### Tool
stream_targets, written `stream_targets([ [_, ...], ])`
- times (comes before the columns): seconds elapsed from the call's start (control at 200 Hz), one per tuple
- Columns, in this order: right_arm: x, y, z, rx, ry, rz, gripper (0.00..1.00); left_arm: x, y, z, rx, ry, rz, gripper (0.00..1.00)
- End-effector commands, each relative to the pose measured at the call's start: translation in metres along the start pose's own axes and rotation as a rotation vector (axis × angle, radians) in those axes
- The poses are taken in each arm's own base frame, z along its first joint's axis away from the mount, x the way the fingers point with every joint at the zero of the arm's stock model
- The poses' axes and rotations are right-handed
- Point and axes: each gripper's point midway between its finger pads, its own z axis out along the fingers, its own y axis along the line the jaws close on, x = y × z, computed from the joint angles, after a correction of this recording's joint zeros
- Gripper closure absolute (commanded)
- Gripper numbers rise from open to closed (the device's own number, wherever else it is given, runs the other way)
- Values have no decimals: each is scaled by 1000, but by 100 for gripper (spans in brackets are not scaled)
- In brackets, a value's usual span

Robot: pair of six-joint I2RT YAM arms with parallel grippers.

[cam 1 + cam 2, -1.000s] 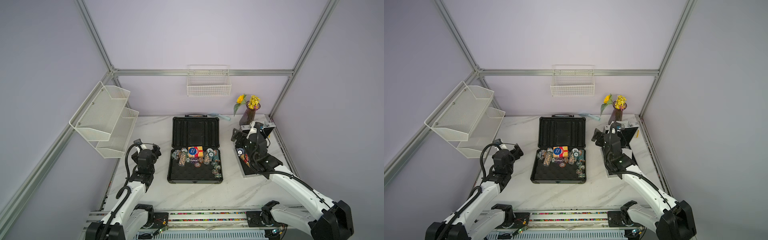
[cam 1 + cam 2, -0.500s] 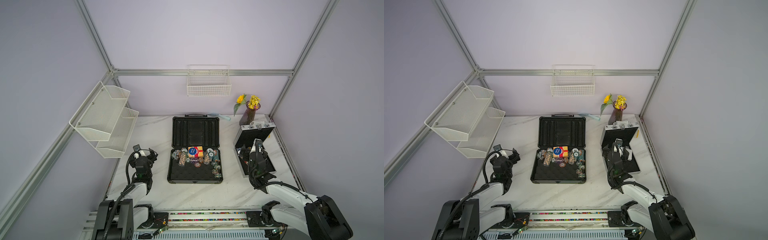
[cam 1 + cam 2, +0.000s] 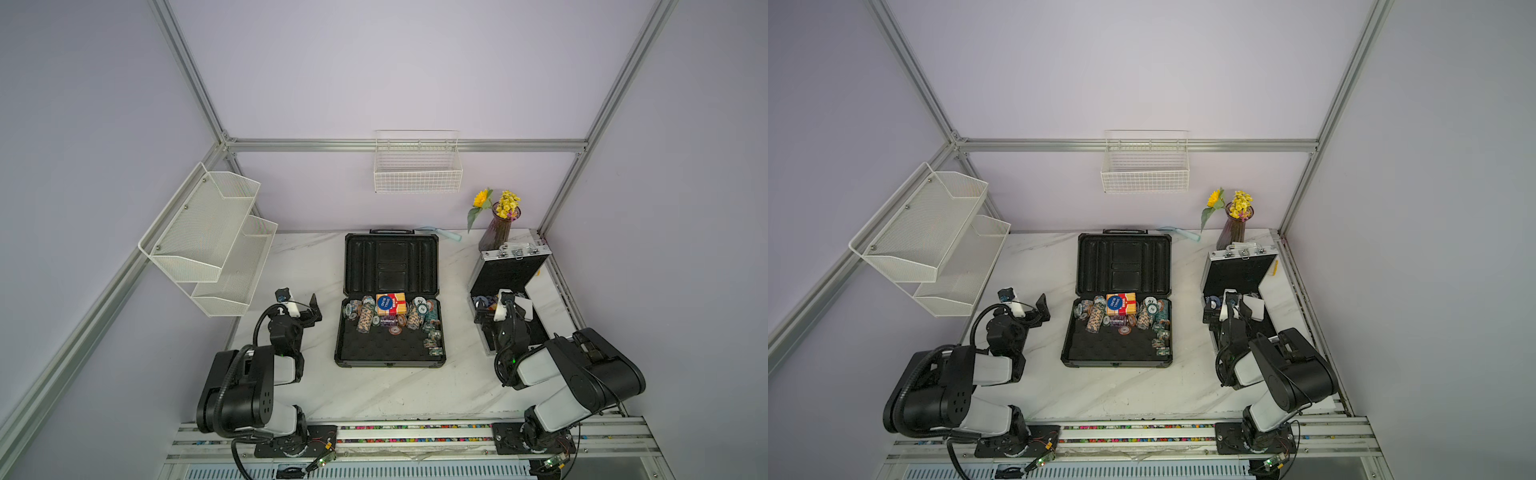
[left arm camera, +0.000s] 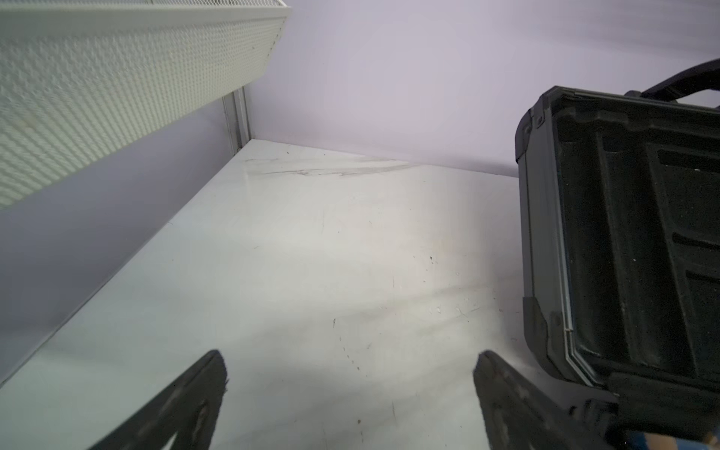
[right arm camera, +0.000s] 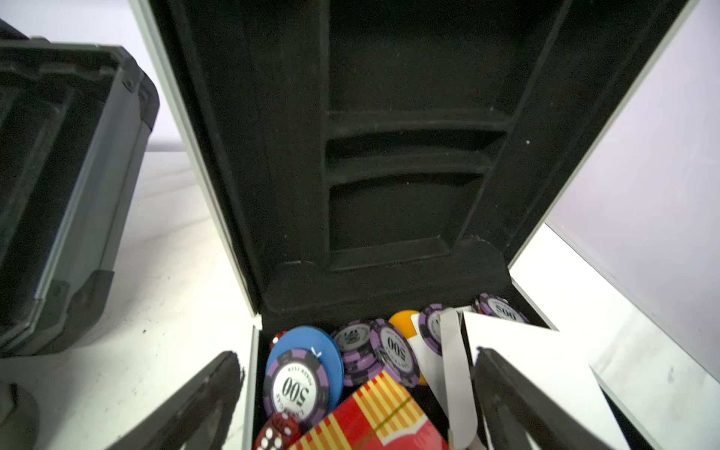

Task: Open the poker set cases
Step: Reset both arms

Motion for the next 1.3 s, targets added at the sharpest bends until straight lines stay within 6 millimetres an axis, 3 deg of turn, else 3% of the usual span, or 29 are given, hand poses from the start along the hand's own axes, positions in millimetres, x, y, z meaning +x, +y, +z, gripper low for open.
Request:
stream_targets([
  [0.0, -39, -9, 6, -13, -150, 52, 3, -20, -7, -3, 49, -114, 26, 0],
  [0.11, -28, -21, 21, -2, -120, 78, 3, -19, -8, 2, 56, -110, 33, 0],
  [0.255, -5, -15, 40, -25, -60, 52, 3, -19, -7, 7, 50, -87, 35, 0],
  [0.525, 1, -41, 59, 133, 0, 116, 3, -9, -11, 28, 28, 28, 69, 0],
  [0.65, 7, -40, 74, 151, 63, 105, 3, -9, -12, 28, 21, 28, 75, 0],
  [1.295, 8, -41, 76, 147, 71, 113, 3, -9, -12, 28, 20, 30, 76, 0],
])
